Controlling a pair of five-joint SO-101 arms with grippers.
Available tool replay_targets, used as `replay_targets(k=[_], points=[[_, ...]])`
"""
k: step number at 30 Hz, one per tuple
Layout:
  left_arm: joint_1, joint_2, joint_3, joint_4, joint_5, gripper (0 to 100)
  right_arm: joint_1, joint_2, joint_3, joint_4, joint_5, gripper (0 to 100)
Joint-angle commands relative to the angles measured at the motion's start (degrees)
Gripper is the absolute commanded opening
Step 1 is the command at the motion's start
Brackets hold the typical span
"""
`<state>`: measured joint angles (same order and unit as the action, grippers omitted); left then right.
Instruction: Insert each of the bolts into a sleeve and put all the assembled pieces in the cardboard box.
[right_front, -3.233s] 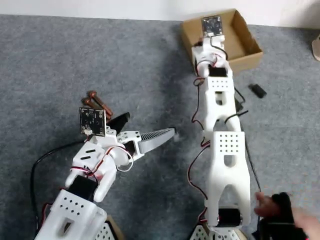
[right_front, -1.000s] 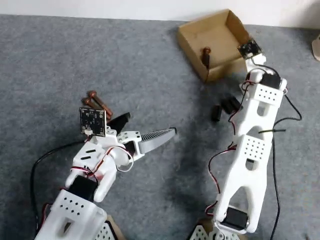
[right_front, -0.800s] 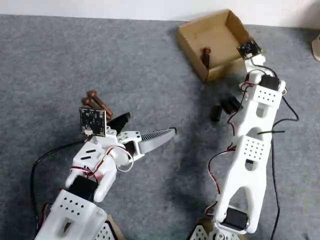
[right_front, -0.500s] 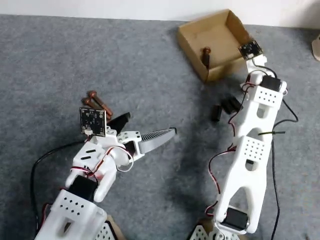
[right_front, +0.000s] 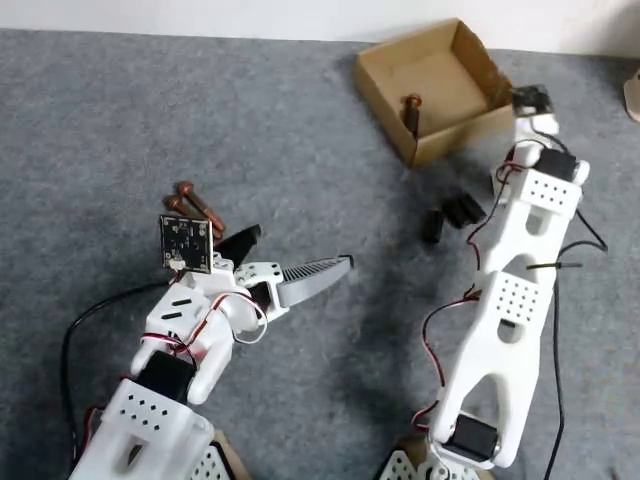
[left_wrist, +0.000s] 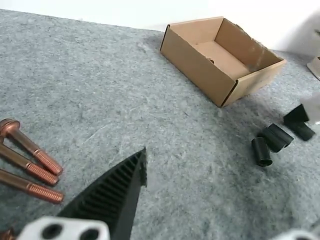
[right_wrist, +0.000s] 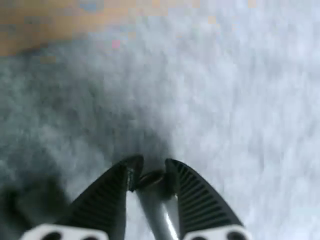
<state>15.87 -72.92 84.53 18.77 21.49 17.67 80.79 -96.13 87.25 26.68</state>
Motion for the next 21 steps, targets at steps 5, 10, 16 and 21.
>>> replay_targets(k=[5,10,16,21], points=[[1.2,0.0,-0.6,-1.3,-0.4,53,1.5,-10.9,-3.6,13.8,-13.1,0.5],[0.9,0.0,-0.7,-1.3,-0.4,53,4.1,-12.3,-3.4,14.0,-16.1,0.5],[1.0,0.0,-0.7,-1.3,-0.4,53,5.2,-11.7,-1.4,13.9,-8.3,0.6],[1.0,0.0,-0.7,-1.3,-0.4,53,7.3,-12.5,9.5,13.8,-8.4,0.7]])
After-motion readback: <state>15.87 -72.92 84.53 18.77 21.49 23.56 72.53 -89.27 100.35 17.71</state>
